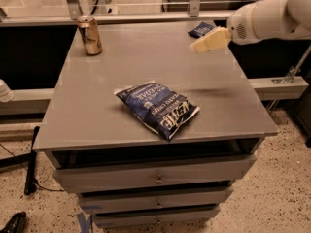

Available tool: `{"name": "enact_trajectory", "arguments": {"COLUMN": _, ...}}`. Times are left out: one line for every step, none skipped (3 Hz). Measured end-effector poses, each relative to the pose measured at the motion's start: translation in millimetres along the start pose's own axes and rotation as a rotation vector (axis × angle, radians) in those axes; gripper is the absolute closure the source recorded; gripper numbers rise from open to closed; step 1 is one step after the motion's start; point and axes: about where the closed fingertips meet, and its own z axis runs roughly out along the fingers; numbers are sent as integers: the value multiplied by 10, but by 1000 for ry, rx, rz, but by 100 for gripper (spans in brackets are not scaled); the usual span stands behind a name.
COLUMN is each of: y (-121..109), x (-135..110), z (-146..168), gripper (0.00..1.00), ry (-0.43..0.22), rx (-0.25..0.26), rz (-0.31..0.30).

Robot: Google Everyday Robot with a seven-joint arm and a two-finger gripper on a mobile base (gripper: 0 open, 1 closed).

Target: Pick rxbar blueberry

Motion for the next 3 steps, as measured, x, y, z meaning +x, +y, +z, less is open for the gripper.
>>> {"name": "enact_trajectory", "arguments": {"y": -141, "x": -92, "z": 541, "gripper": 0, "ry": -105, "rx": 34, "rz": 128}}
{"name": "enact_trajectory", "arguments": {"y": -390, "x": -177, "z": 956, "gripper": 0, "ry": -215, "rx": 77, "rz": 183}}
{"name": "enact_trajectory", "arguments": {"y": -643, "x": -107, "z": 1299, "gripper": 0, "ry": -266, "rx": 107, "rz": 164}}
